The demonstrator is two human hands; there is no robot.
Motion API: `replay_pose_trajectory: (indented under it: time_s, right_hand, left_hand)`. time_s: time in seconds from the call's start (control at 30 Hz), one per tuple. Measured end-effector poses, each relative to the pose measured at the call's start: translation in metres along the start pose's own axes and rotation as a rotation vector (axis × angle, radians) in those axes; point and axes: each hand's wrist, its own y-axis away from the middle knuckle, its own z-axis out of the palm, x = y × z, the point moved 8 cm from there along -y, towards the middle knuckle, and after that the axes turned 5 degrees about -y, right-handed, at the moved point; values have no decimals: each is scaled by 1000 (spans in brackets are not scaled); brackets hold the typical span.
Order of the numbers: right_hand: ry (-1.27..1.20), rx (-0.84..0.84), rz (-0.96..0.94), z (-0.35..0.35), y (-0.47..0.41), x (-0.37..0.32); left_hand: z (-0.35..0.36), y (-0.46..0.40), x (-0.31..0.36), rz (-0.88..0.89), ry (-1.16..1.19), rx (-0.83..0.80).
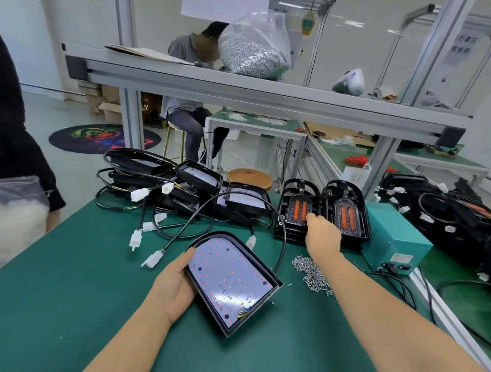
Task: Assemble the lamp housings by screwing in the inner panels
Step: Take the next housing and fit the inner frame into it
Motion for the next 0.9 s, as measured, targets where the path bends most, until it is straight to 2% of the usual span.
replay_pose_trajectory:
  time_s: [0.4,0.7,0.9]
  right_hand:
    - [60,95,-232,-9,6,-6]
    - [60,85,-279,-10,8,-4]
    - [26,150,-278,-13,14,-7]
  left_hand:
    - [-3,-5,-2,-3,7,17]
    - [-3,-4,-2,6,6,25]
    - [-3,-2,-1,16,3,32]
